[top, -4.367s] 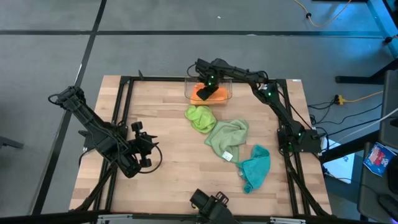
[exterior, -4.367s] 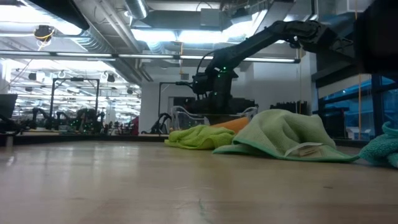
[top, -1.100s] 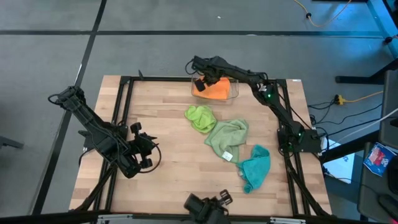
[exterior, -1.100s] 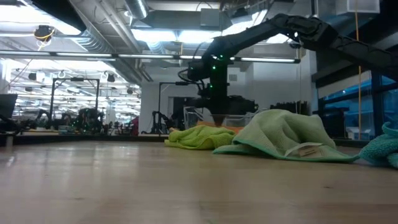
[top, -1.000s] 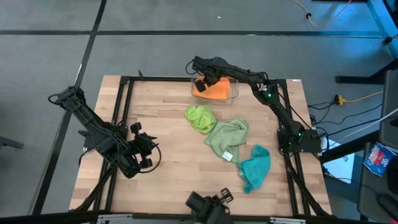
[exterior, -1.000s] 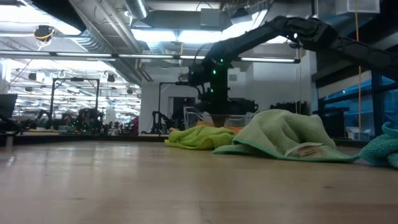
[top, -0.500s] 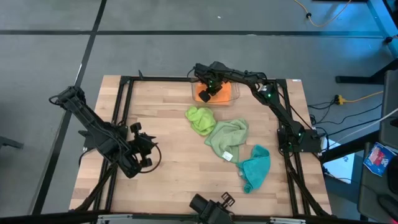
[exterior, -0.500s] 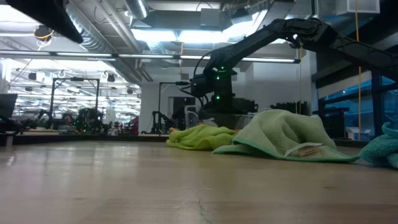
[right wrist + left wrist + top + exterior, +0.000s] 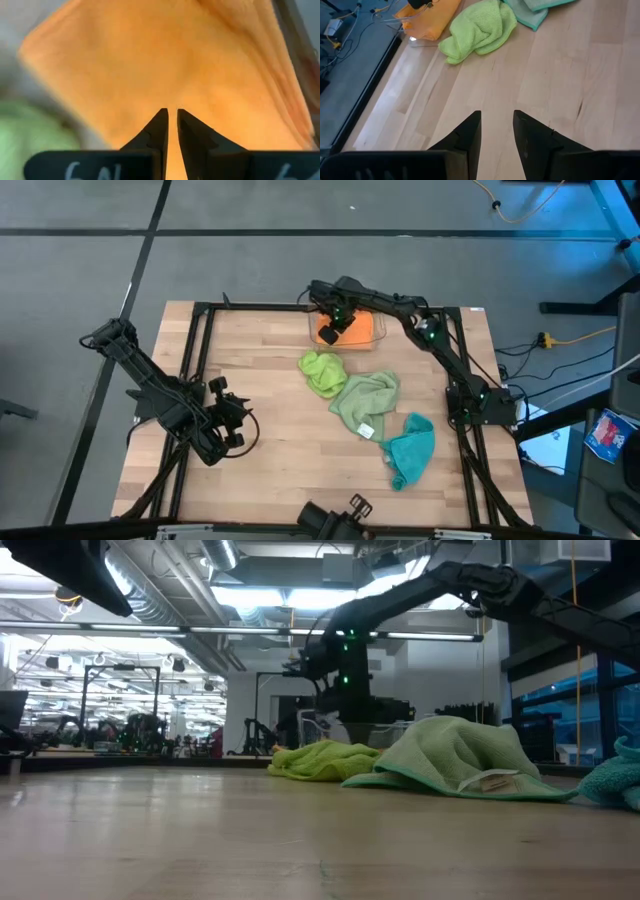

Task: Fold microfiber towels
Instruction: Fold the light green microfiber towel

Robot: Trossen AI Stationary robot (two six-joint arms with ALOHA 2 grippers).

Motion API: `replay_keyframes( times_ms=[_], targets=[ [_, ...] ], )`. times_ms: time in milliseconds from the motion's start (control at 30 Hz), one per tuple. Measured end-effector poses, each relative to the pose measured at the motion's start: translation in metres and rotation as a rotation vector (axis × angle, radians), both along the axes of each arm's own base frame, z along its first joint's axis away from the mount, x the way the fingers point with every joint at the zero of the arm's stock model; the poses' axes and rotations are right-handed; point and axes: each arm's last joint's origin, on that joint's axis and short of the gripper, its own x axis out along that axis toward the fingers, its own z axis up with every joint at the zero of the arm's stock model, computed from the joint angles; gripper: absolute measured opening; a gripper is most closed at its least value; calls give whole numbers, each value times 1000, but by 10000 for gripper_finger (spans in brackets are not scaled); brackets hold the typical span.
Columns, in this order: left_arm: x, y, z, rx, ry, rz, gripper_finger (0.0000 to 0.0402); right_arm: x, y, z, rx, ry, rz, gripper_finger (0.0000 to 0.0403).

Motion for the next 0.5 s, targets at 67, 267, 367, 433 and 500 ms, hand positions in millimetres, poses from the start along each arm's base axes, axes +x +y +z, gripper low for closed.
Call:
replay_keyframes(
  times_ms=[67,267,367,433,500],
  targets=[
    [0,0,0,0,0,0,105,2,11,11,15,29,18,45],
    [0,0,0,0,0,0,105,7,66,41,42,89,132,45],
    [0,0,0,0,0,0,105,11,98,67,9,37,241,45],
    [0,0,0,-1,-2,0,105,11,121,84,-54,27,300,45],
    [1,-1,0,-8,-8,1,105,9,142,101,-148,21,343,45]
  ],
)
